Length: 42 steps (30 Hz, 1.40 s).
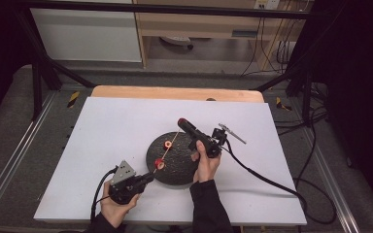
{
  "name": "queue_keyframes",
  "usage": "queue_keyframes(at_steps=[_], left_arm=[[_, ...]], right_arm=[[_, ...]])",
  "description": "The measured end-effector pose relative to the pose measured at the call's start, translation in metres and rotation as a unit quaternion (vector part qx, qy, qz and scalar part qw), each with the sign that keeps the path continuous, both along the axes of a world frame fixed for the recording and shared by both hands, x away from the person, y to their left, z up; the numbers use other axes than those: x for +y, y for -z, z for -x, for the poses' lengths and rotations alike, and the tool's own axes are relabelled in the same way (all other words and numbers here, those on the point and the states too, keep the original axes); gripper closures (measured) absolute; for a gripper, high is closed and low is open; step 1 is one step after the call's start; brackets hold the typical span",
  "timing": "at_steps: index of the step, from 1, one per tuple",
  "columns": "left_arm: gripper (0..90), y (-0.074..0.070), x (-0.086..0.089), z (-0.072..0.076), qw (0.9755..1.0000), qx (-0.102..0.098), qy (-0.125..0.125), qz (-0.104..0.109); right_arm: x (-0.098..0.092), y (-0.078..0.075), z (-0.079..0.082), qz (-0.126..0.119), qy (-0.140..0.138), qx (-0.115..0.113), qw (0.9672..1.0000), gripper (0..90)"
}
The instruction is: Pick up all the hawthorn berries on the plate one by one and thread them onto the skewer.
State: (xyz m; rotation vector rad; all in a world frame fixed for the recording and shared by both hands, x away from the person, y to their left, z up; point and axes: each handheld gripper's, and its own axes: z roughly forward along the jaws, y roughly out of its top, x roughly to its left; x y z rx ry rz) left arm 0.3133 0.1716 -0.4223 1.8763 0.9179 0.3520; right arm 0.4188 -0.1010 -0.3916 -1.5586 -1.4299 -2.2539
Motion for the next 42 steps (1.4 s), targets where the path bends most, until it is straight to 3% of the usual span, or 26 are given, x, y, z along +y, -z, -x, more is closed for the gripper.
queue_keyframes(at_steps=[24, 35, 42], left_arm=[[88.2, -0.003, -0.014, -0.003, 0.9995, -0.003, -0.018, 0.024], [88.4, -0.003, -0.018, -0.005, 0.9995, -0.007, -0.024, 0.020], [88.4, 0.001, -0.019, -0.002, 0.9993, -0.010, -0.031, 0.019]], right_arm=[[0.003, 0.005, 0.002, -0.020, -0.008, 0.006, 0.9997, 62.9], [0.003, 0.004, 0.003, -0.024, -0.010, 0.008, 0.9996, 63.1], [0.003, 0.005, 0.003, -0.045, -0.016, 0.016, 0.9987, 63.2]])
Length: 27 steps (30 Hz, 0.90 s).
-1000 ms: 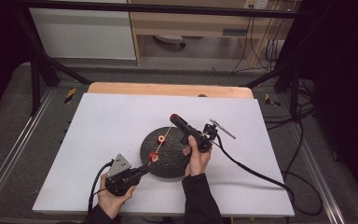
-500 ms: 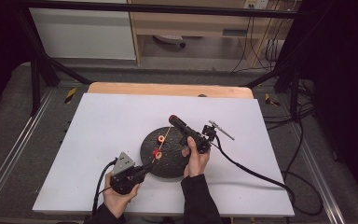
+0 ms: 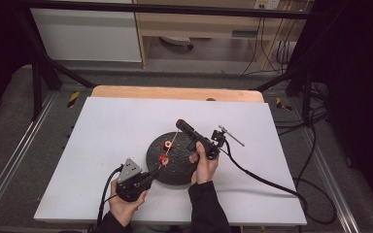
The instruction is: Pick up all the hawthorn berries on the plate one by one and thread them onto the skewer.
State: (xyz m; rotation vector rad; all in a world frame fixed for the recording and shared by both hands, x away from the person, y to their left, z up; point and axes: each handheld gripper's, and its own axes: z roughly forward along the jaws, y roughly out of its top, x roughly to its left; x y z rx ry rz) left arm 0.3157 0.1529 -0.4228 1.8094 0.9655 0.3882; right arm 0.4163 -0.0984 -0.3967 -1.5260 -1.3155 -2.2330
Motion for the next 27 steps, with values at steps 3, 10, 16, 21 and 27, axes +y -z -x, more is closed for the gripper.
queue_keyframes(at_steps=[3, 10, 16, 21, 27], left_arm=[[88.4, 0.000, -0.001, 0.002, 0.9999, -0.010, -0.005, 0.009], [88.5, 0.002, -0.008, 0.004, 0.9998, -0.011, -0.012, 0.011], [88.5, 0.000, -0.006, 0.006, 0.9994, -0.001, -0.025, 0.024], [88.5, 0.000, -0.011, 0.007, 0.9994, 0.001, -0.025, 0.025], [88.4, -0.006, -0.016, -0.001, 0.9990, 0.005, -0.025, 0.036]], right_arm=[[0.000, 0.000, 0.000, -0.004, -0.002, 0.001, 1.0000, 63.2], [0.000, 0.000, 0.001, -0.015, -0.004, 0.001, 0.9999, 63.3], [0.000, 0.001, 0.001, -0.013, 0.007, -0.006, 0.9999, 63.4], [0.003, 0.004, 0.000, -0.009, 0.010, -0.007, 0.9999, 63.4], [0.005, 0.009, 0.003, -0.006, -0.004, -0.003, 1.0000, 63.4]])
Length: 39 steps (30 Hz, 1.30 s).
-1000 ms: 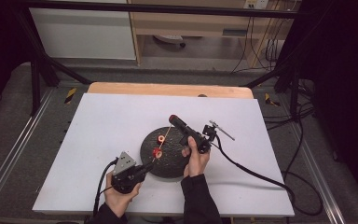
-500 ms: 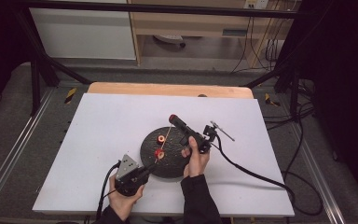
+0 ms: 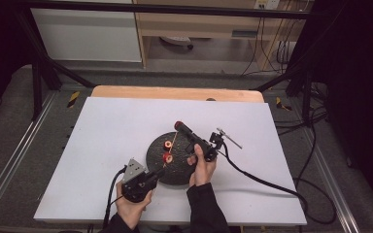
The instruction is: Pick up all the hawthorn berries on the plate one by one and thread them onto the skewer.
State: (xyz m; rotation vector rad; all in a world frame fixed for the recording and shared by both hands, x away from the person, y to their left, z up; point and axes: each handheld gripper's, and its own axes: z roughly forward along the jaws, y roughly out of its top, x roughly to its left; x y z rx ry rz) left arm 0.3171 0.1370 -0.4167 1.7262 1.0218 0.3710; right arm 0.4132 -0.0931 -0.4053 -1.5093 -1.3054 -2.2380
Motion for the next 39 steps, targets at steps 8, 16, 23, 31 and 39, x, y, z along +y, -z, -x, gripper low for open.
queue_keyframes(at_steps=[8, 16, 23, 31, 39], left_arm=[[88.4, -0.006, 0.000, -0.014, 1.0000, 0.003, 0.005, 0.004], [88.4, -0.010, 0.000, -0.026, 0.9999, 0.006, 0.014, 0.002], [88.4, -0.010, 0.001, -0.031, 0.9998, 0.008, 0.020, -0.003], [88.4, -0.007, 0.002, -0.035, 0.9996, 0.005, 0.024, -0.010], [88.4, -0.004, 0.009, -0.033, 0.9991, 0.006, 0.038, -0.019]], right_arm=[[0.002, 0.003, 0.004, 0.015, -0.008, 0.003, 0.9999, 63.4], [0.006, 0.008, 0.007, 0.033, -0.013, -0.001, 0.9994, 63.4], [0.009, 0.012, 0.012, 0.052, -0.021, -0.001, 0.9984, 63.4], [0.011, 0.016, 0.014, 0.079, -0.026, 0.002, 0.9966, 63.0], [0.004, 0.009, 0.013, 0.129, -0.036, -0.008, 0.9910, 46.3]])
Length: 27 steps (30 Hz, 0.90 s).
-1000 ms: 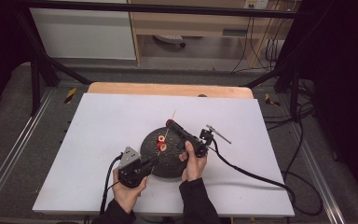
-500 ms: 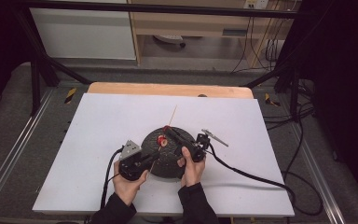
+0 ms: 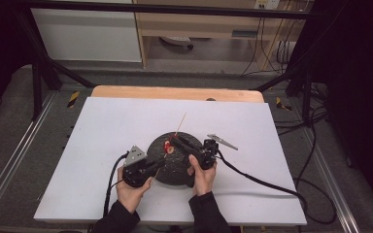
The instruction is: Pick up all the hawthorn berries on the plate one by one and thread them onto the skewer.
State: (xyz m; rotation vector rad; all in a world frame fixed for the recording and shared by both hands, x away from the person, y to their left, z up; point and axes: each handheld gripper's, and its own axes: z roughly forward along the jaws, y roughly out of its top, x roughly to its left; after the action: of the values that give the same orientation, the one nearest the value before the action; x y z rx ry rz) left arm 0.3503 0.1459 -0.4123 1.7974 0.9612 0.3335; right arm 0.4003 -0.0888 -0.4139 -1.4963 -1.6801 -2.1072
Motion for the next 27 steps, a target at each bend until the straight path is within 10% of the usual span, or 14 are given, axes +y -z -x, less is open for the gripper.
queue_keyframes(at_steps=[12, 27], left_arm=[[88.4, 0.005, 0.027, 0.007, 0.9995, 0.007, 0.010, -0.029], [88.4, 0.012, 0.080, 0.019, 0.9970, 0.025, 0.008, -0.073]], right_arm=[[-0.017, -0.002, -0.003, 0.118, -0.031, -0.014, 0.9924, 16.4], [-0.023, 0.010, -0.009, 0.276, -0.095, 0.021, 0.9562, 4.9]])
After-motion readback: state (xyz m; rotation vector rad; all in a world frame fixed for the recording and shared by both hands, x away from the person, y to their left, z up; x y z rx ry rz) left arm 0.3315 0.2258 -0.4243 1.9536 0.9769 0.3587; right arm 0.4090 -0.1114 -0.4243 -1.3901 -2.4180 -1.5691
